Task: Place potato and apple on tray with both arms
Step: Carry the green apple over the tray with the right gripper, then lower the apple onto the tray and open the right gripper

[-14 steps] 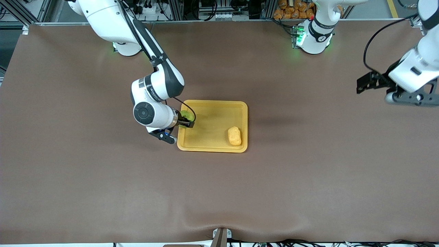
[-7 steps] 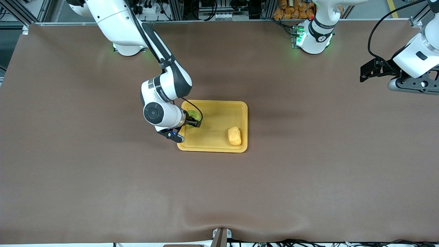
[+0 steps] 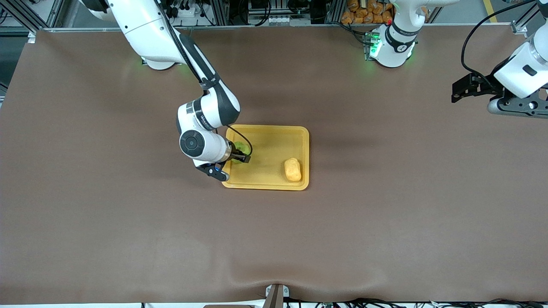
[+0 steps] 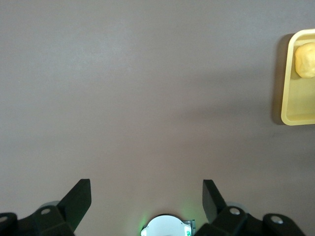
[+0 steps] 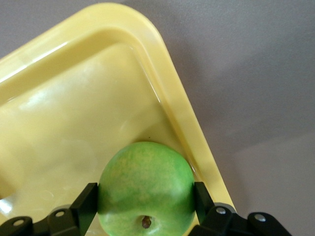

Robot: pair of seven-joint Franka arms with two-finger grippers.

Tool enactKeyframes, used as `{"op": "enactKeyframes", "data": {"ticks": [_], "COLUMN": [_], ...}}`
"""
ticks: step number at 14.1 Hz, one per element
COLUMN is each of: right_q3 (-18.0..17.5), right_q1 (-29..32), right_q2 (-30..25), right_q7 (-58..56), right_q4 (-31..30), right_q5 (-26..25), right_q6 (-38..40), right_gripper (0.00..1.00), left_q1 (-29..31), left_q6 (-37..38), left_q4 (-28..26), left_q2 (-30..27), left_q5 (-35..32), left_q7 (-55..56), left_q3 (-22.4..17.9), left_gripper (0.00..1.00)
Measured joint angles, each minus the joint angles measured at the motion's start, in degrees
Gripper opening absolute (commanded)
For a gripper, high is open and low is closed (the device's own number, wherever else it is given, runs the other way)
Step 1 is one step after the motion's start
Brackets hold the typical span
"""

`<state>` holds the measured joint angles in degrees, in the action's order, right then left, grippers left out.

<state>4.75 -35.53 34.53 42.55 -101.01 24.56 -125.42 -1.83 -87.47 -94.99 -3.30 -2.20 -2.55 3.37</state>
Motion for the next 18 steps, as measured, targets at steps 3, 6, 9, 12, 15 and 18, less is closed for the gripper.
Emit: {"op": "enactKeyframes", "data": {"ticks": [3, 6, 9, 12, 15, 18], "right_q3": [0.4, 0.5, 1.1, 1.6, 1.7, 1.8], "right_q1": [0.1, 0.1, 0.1, 0.6, 1.2, 3.7], "right_q2": [0.5, 1.1, 1.1, 0.8, 0.4, 0.3], "right_q7": [1.1, 1.1, 1.9, 4.3, 7.0, 7.7], "right_q4": [0.0, 0.2, 3.3, 10.5, 17.6, 24.1], "right_q5": [0.0, 0.0, 0.0, 0.0, 0.0, 0.0], "right_q6": [-0.5, -0.4, 6.4, 16.2, 22.3, 29.5], "right_gripper": [1.0, 1.0, 1.0, 1.0, 1.0, 1.0], "left_q1": [0.1, 0.1, 0.1, 0.5, 0.5, 0.5], "left_q6": [0.0, 0.0, 0.0, 0.0, 0.0, 0.0], "left_q4": [0.0, 0.7, 0.9, 0.9, 0.9, 1.0], "left_q2": [0.9, 0.5, 0.3, 0.5, 0.7, 0.7], "left_q5": [0.0, 0.0, 0.0, 0.0, 0.0, 0.0], "left_q7": [0.0, 0.0, 0.0, 0.0, 0.0, 0.0], "left_q3": [0.0, 0.3, 0.3, 0.0, 0.0, 0.1], "left_gripper": [1.0, 1.0, 1.0, 1.0, 1.0, 1.0]}}
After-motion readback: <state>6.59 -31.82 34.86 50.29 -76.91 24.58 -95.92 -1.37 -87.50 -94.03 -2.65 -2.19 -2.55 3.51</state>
